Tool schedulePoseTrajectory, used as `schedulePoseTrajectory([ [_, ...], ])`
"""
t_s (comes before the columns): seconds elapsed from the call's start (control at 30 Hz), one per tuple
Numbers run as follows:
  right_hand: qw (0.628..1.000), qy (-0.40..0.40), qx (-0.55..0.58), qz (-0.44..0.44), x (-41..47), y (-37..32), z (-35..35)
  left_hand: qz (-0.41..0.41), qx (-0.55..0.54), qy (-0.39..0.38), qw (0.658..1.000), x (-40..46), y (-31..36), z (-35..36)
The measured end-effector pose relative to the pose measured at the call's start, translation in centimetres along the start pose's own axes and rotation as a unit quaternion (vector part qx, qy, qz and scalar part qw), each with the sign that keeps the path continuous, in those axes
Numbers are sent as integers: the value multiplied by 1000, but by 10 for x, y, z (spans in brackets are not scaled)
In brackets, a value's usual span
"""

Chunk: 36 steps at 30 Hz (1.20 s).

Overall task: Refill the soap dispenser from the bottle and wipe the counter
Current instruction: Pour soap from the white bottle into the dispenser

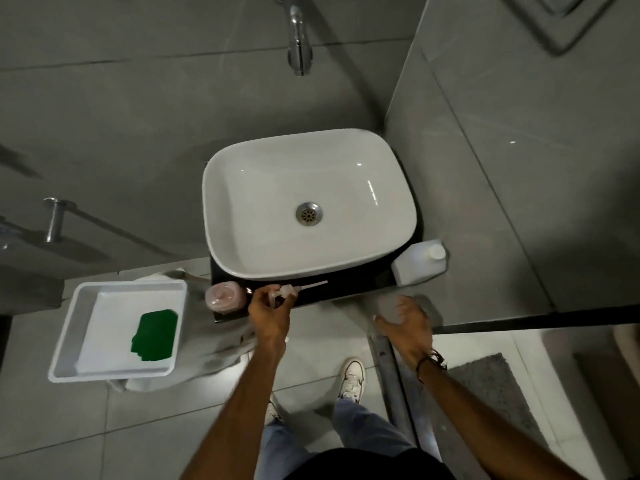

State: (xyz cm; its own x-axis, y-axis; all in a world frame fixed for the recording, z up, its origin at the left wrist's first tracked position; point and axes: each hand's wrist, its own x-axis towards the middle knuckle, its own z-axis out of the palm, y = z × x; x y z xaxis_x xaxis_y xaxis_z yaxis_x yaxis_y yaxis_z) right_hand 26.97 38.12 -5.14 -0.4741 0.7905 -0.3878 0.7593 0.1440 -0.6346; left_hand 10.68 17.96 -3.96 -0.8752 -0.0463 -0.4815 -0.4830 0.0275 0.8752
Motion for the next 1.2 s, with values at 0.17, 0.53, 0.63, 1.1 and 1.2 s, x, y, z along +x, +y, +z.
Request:
schedulePoseTrajectory([
  [0.17, 994, 73, 78, -7, 34, 7, -34, 57, 145, 3, 988, 25, -30, 20],
  [0.53, 980, 139, 115, -88, 62, -21, -37, 135, 251, 78, 955, 13, -36, 21],
  [0.63, 978, 144, 122, -94, 64, -20, -39, 106, 240, 105, 959, 2, -35, 16],
  [1.1, 954, -68, 3, -292, 22, 2, -61, 555, 514, -243, 607, -81, 36, 96],
  [1.2, 946, -62, -1, -318, 22, 11, -64, 530, 504, -281, 621, -80, 37, 95],
])
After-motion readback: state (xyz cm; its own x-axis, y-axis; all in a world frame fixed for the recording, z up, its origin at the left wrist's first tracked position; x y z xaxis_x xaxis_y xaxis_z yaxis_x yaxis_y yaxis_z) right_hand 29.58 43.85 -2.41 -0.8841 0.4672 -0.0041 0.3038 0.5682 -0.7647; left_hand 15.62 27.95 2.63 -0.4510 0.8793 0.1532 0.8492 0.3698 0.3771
